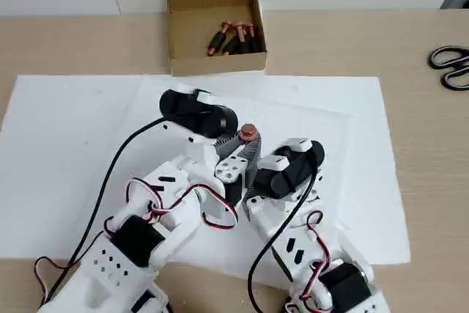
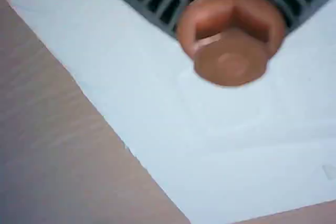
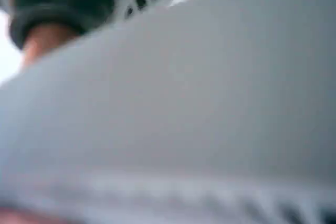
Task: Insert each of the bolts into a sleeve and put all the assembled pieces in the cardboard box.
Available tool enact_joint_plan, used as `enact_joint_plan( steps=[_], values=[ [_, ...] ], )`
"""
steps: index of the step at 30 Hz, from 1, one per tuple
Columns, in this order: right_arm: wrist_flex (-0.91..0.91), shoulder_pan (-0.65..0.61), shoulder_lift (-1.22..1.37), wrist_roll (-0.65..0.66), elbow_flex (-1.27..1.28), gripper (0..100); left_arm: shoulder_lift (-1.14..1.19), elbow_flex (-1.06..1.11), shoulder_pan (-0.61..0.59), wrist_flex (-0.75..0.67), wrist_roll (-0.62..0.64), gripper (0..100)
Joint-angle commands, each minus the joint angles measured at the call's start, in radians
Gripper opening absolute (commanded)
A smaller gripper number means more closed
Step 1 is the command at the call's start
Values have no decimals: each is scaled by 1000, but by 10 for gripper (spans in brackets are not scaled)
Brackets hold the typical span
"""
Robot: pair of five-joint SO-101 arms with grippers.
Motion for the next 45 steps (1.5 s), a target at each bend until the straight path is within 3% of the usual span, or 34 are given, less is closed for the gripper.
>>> enact_joint_plan(
  steps=[1,17,22,28,30,36,41,45],
  values=[
    [-25,1,-13,-6,-11,4,-15,-7,0,25,-9,5],
    [-25,1,-13,-2,-11,4,-15,-21,44,80,-9,23],
    [-25,1,-13,-2,-11,4,-17,-120,46,276,-8,196],
    [-25,2,-13,-2,-11,4,-15,-286,40,479,-11,228],
    [-25,2,-13,-2,-11,4,-17,-323,0,516,-41,228],
    [-25,4,-13,-2,-11,4,-17,-406,-230,606,-339,228],
    [-15,5,-1,0,-37,4,-17,-433,-542,704,-436,228],
    [35,25,64,0,-106,4,-17,-432,-689,792,-477,228]
  ],
)
